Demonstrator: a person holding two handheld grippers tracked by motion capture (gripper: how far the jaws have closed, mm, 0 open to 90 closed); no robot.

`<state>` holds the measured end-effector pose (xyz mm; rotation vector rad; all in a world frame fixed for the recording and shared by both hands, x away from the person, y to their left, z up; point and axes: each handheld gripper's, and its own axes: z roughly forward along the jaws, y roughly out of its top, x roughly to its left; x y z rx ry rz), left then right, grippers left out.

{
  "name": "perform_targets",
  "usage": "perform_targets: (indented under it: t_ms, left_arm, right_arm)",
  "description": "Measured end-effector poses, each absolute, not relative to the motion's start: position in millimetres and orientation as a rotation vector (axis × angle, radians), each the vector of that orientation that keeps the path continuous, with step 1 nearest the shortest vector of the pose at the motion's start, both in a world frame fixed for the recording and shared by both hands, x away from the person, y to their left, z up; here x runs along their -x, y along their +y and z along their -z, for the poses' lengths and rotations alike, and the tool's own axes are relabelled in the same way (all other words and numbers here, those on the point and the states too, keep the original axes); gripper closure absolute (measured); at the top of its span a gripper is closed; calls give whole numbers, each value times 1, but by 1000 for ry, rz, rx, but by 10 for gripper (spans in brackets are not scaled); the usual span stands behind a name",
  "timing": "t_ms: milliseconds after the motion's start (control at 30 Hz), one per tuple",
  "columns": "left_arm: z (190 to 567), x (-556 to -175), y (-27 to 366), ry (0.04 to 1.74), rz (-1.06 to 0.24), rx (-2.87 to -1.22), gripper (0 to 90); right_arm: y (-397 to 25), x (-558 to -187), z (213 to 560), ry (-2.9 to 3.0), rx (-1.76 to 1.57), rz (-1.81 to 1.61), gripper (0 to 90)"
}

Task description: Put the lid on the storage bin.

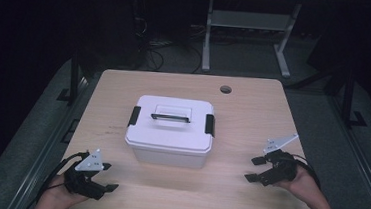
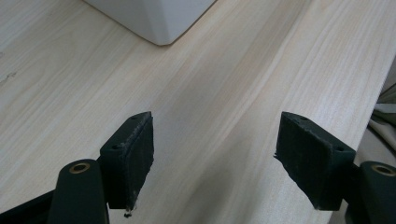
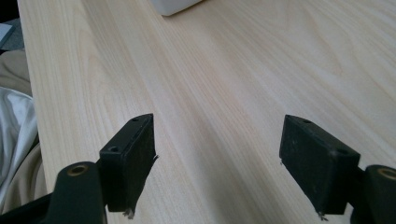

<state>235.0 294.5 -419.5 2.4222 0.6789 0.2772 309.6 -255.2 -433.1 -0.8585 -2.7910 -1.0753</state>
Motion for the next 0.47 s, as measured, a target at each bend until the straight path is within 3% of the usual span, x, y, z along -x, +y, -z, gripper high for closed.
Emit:
perform_targets:
  t_ms: [467]
  left_arm:
    - [420,-235,292,672,-278,-2427,277]
  right_arm:
    - [-257,-298,433,-2785,861,1077,248]
